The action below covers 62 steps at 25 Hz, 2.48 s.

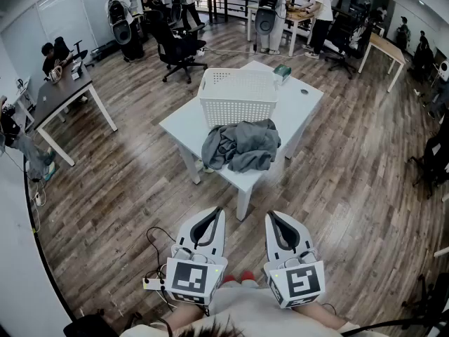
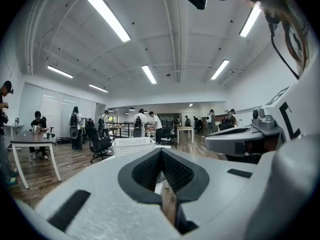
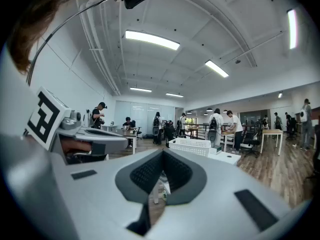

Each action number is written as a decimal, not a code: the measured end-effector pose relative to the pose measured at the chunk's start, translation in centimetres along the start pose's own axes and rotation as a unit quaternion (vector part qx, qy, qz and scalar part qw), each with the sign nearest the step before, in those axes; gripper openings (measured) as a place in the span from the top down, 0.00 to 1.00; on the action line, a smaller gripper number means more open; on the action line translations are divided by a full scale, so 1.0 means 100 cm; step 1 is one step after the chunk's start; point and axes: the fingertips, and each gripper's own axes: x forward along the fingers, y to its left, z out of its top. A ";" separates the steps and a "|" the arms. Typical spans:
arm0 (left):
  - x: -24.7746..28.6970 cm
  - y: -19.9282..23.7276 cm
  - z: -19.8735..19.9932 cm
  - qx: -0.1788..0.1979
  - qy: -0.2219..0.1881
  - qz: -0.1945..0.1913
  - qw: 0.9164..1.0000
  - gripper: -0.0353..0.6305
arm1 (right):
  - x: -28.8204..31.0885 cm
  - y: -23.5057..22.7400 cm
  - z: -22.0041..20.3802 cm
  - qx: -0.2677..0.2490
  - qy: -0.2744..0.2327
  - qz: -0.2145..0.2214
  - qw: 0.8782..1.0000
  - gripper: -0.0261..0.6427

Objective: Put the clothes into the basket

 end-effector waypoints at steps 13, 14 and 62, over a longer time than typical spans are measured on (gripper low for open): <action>-0.005 0.010 -0.005 -0.002 0.004 -0.011 1.000 0.93 | 0.004 0.013 -0.002 -0.001 0.009 -0.013 1.000 0.94; -0.005 0.010 -0.005 -0.001 0.003 -0.013 1.000 0.93 | 0.004 0.013 -0.002 -0.001 0.009 -0.014 1.000 0.94; 0.255 0.119 -0.055 0.021 0.042 -0.111 0.993 0.58 | 0.259 -0.104 -0.070 -0.060 0.068 0.160 0.983 0.53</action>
